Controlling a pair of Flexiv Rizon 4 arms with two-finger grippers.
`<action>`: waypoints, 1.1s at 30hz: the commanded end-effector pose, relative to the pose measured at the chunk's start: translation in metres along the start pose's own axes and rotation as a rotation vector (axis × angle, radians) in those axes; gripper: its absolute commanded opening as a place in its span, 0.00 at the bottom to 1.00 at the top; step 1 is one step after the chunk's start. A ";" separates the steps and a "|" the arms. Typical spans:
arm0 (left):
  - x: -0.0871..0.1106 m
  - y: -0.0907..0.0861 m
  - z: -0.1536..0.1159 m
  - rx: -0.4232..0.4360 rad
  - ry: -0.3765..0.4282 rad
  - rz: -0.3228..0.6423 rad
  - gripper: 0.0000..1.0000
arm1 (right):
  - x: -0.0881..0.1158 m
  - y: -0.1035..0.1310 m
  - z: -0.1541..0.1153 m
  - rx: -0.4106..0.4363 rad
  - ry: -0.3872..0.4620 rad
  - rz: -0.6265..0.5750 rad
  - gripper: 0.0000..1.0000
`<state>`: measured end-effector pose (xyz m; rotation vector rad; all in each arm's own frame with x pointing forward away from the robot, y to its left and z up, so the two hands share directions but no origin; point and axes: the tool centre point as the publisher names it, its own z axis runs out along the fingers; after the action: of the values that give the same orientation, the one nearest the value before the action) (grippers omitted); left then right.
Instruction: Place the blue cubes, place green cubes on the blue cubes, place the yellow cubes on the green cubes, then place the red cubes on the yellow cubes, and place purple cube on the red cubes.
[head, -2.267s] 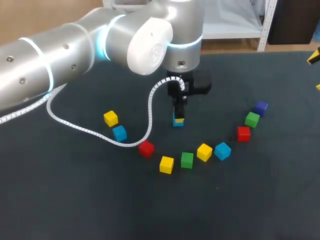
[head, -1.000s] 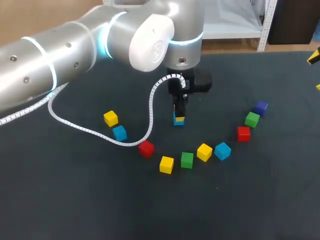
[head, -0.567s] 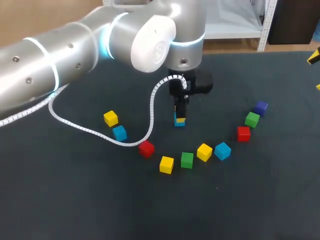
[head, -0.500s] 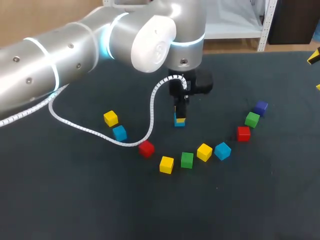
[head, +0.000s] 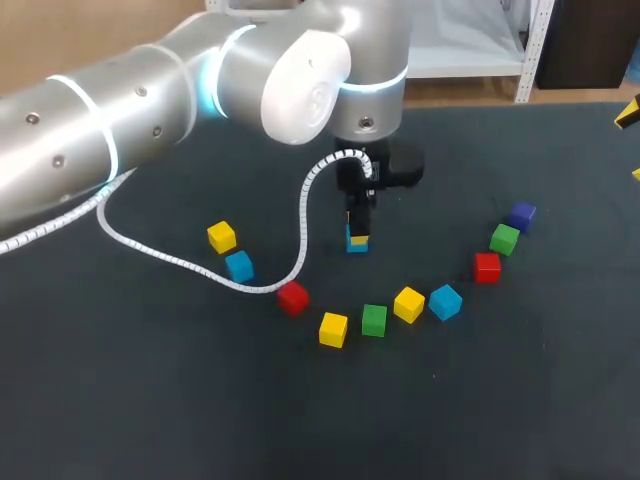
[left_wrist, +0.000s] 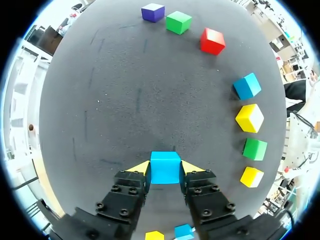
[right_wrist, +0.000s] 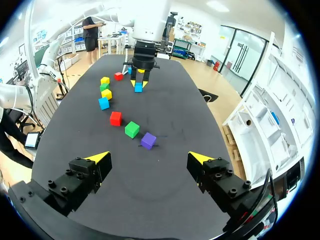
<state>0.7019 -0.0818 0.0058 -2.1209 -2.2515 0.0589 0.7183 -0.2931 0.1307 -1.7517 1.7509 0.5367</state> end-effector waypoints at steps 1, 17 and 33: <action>-0.001 0.003 0.000 0.007 0.003 0.003 0.37 | 0.000 0.001 0.000 0.002 -0.001 -0.001 1.00; 0.001 0.007 0.000 0.018 0.011 -0.011 1.00 | 0.000 0.001 0.000 0.002 -0.001 -0.001 1.00; -0.015 0.020 -0.003 -0.017 -0.006 0.049 1.00 | 0.000 0.001 0.000 0.002 -0.001 -0.001 1.00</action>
<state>0.7181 -0.0927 0.0087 -2.1922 -2.2224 0.0463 0.7183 -0.2931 0.1307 -1.7517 1.7509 0.5367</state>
